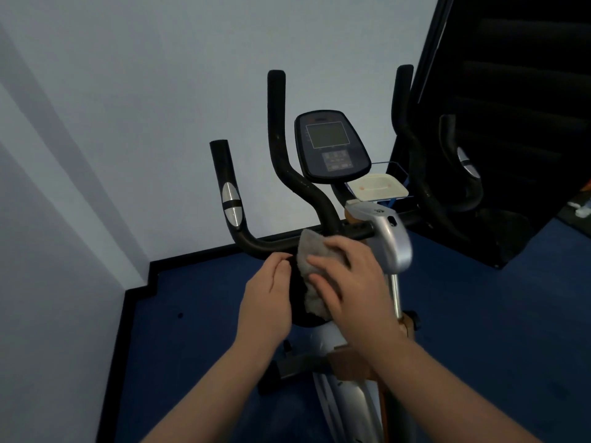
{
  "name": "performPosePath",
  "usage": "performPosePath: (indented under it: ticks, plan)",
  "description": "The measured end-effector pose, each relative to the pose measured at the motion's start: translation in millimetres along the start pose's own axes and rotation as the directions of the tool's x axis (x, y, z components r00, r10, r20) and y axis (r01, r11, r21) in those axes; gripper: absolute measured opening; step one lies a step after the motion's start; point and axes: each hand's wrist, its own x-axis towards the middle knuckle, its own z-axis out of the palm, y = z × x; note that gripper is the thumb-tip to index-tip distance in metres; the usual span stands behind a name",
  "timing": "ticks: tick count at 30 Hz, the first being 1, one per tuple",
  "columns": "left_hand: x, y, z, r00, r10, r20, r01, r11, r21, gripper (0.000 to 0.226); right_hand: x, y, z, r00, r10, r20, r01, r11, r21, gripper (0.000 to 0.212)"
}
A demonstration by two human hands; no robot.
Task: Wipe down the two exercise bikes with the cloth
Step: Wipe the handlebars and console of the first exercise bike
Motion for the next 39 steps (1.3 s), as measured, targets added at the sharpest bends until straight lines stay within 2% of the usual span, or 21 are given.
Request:
performPosePath:
  ticks: [5,10,14,17,22,28,31,32,35,39]
  plan:
    - [2.4,-2.2,-3.0,1.0,0.017,0.009,-0.016,1.0,-0.018,0.028,-5.8,10.3,-10.6,0.992,-0.129,-0.003,0.129,0.991,-0.031,0.017]
    - [1.7,-6.0,0.1,0.999,0.051,-0.009,-0.051,0.999,-0.016,0.03,15.8,-8.9,7.9,0.995,-0.09,-0.031,0.091,0.996,0.011,0.018]
    - [1.8,-9.1,-0.1,0.999,0.041,0.01,-0.041,0.998,-0.039,0.03,-13.3,13.6,-8.0,0.967,-0.252,0.047,0.251,0.968,0.03,0.018]
    - [4.8,-9.3,-3.3,0.998,0.06,0.03,-0.058,0.997,-0.057,0.031,9.2,10.7,-10.2,0.942,-0.328,0.07,0.33,0.944,-0.021,0.016]
    - [1.8,-10.7,0.6,0.995,0.093,0.048,-0.086,0.988,-0.132,0.033,15.0,-8.2,5.7,0.985,-0.162,-0.063,0.162,0.987,-0.002,0.014]
    - [1.5,-15.3,-4.5,0.988,0.113,0.11,-0.097,0.985,-0.142,0.033,-19.3,0.8,-15.9,0.98,-0.197,0.033,0.195,0.98,0.041,0.015]
    - [1.6,-16.5,-4.6,0.984,0.128,0.124,-0.106,0.979,-0.173,0.033,7.2,-11.4,-19.1,0.995,-0.055,-0.077,0.059,0.997,0.053,0.021]
    - [1.7,-16.1,-4.2,0.983,0.13,0.126,-0.106,0.978,-0.18,0.032,18.5,-17.1,-16.0,0.997,0.003,-0.071,0.0,0.999,0.035,0.02]
    - [1.2,-15.1,-4.3,0.981,0.136,0.139,-0.111,0.979,-0.172,0.031,34.3,-26.6,-1.5,0.98,0.185,0.066,-0.186,0.982,0.009,0.02]
    - [4.4,-18.8,-9.2,0.97,0.142,0.196,-0.116,0.983,-0.141,0.03,-5.6,-32.0,2.5,0.952,0.306,-0.033,-0.3,0.947,0.116,0.026]
